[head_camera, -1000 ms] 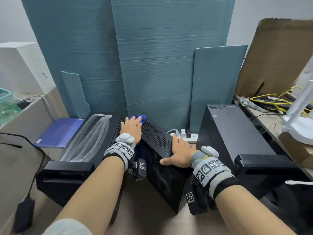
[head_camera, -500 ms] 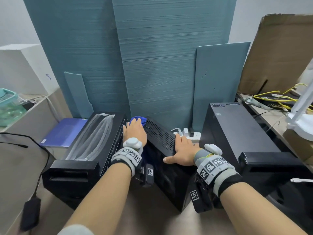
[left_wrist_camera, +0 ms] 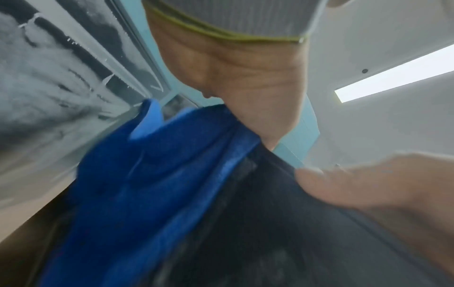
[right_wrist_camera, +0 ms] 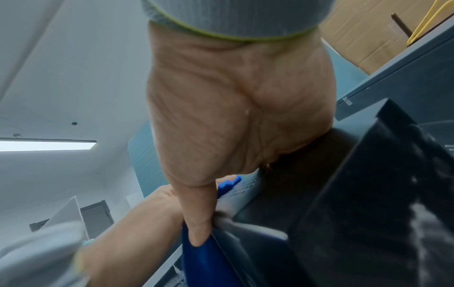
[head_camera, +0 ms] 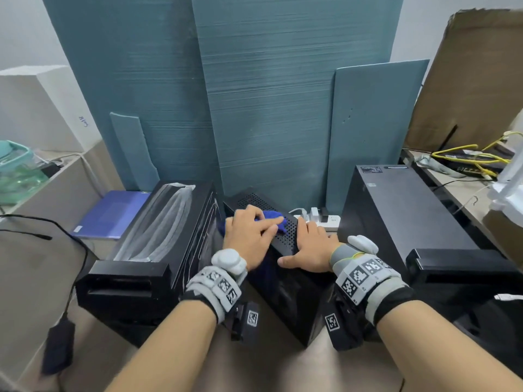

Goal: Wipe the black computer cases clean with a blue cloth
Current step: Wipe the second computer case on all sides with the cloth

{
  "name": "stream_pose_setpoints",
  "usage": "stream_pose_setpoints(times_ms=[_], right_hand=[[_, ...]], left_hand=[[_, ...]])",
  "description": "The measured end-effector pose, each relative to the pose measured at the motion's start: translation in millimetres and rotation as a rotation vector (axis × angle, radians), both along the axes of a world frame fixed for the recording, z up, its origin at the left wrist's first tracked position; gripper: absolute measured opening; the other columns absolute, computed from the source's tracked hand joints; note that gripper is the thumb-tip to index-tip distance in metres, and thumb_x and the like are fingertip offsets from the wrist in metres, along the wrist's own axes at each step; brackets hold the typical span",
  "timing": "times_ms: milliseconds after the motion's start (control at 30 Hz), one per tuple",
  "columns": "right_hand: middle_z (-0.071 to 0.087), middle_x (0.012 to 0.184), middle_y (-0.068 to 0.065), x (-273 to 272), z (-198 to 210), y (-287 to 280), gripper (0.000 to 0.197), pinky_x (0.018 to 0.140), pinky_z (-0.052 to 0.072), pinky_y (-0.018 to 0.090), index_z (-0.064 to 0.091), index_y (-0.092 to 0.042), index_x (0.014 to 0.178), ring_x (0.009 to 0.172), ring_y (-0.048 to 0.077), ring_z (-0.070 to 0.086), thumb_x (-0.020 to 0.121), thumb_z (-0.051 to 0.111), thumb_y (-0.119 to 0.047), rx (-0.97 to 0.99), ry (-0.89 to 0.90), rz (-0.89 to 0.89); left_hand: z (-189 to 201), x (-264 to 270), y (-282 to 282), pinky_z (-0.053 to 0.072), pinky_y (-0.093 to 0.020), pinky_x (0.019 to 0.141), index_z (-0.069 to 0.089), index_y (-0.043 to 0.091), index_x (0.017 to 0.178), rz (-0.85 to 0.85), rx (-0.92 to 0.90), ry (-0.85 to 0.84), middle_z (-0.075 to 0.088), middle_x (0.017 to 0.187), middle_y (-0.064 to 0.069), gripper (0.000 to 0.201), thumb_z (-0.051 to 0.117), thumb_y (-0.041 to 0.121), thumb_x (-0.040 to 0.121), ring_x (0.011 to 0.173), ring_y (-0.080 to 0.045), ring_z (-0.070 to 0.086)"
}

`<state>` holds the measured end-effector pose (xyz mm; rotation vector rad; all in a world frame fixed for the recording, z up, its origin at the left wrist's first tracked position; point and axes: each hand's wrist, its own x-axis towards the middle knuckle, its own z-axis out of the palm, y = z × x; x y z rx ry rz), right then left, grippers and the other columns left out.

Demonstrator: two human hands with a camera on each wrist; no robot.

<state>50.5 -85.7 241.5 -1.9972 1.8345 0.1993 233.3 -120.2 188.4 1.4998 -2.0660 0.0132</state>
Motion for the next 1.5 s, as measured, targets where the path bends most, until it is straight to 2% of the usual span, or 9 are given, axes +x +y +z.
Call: stream_pose_setpoints(times_ms=[267,533,667,800,1033,1167,1300,1400,1500], right_hand=[[0.010,0.167,0.008,-1.3,-7.2,3.4,0.127,0.120,0.018,0.055,-0.012,-0.012,0.160,0.153,0.029,0.015,0.079,0.054,-0.082,-0.045,0.003,-0.003],[0.009,0.166,0.009,-2.7,-4.9,0.3,0.126,0.119,0.020,0.057,-0.012,-0.011,0.160,0.153,0.030,0.013,0.080,0.056,-0.080,-0.018,0.011,-0.001],[0.008,0.167,0.009,-2.1,-3.1,4.3,0.125,0.120,0.019,0.054,-0.012,-0.010,0.160,0.153,0.029,0.012,0.081,0.055,-0.080,-0.023,0.001,0.009],[0.006,0.168,0.008,-1.0,-4.7,8.2,0.124,0.121,0.018,0.053,-0.013,-0.010,0.160,0.154,0.028,0.010,0.082,0.053,-0.080,-0.043,-0.001,0.023],[0.007,0.168,0.008,-0.7,-4.2,7.9,0.123,0.120,0.019,0.051,-0.012,-0.008,0.160,0.153,0.028,0.013,0.084,0.054,-0.077,-0.059,-0.008,0.026],[0.007,0.168,0.008,-1.2,-3.2,9.7,0.121,0.120,0.018,0.051,-0.012,-0.007,0.160,0.154,0.027,0.012,0.085,0.052,-0.078,-0.063,0.006,0.032],[0.008,0.168,0.008,-0.6,-3.4,10.2,0.121,0.120,0.019,0.050,-0.012,-0.007,0.160,0.153,0.028,0.013,0.085,0.051,-0.079,-0.072,0.021,0.034],[0.009,0.168,0.008,-1.2,-4.4,9.0,0.121,0.120,0.020,0.050,-0.011,-0.007,0.160,0.153,0.028,0.014,0.085,0.052,-0.078,-0.074,0.003,0.025],[0.011,0.167,0.008,-0.8,-5.1,8.5,0.120,0.119,0.021,0.049,-0.008,-0.007,0.160,0.153,0.027,0.015,0.084,0.054,-0.077,-0.082,0.000,0.018]], left_hand=[[14.6,31.2,-90.4,0.030,-0.040,0.107,0.053,0.049,0.138,0.155,0.180,-0.217,0.050,0.146,0.021,0.038,0.040,0.041,0.104,0.144,-0.014,0.035],[2.7,8.8,-73.8,0.036,-0.039,0.113,0.069,0.035,0.125,-0.334,0.054,0.031,0.067,0.129,0.016,0.035,0.048,0.031,0.098,0.133,-0.011,0.052],[7.4,28.3,-88.0,0.019,-0.049,0.117,0.043,0.047,0.147,-0.084,0.119,-0.249,0.044,0.153,0.020,0.045,0.033,0.044,0.103,0.144,-0.018,0.035],[5.6,48.0,-115.5,0.007,-0.055,0.122,0.032,0.047,0.153,0.096,0.301,-0.171,0.047,0.153,0.012,0.048,0.030,0.045,0.105,0.151,-0.024,0.025],[-4.8,39.9,-106.1,0.036,-0.042,0.115,0.068,0.036,0.128,-0.190,0.098,0.084,0.064,0.135,0.010,0.047,0.033,0.049,0.099,0.142,-0.020,0.044],[3.2,45.0,-123.0,0.021,-0.045,0.121,0.057,0.049,0.135,-0.116,0.193,-0.070,0.052,0.145,0.022,0.038,0.036,0.040,0.105,0.150,-0.018,0.029],[7.3,35.5,-133.3,0.018,-0.042,0.122,0.040,0.043,0.150,0.061,0.291,-0.103,0.048,0.153,-0.002,0.046,0.034,0.031,0.107,0.151,-0.020,0.026],[3.5,27.1,-116.5,0.026,-0.036,0.119,0.061,0.040,0.135,-0.034,0.178,0.108,0.062,0.140,-0.004,0.038,0.044,0.030,0.102,0.141,-0.017,0.044],[2.1,9.8,-70.6,0.043,-0.032,0.104,0.079,0.030,0.092,-0.255,0.087,0.312,0.076,0.102,0.014,0.023,0.056,0.036,0.091,0.115,-0.011,0.064]])
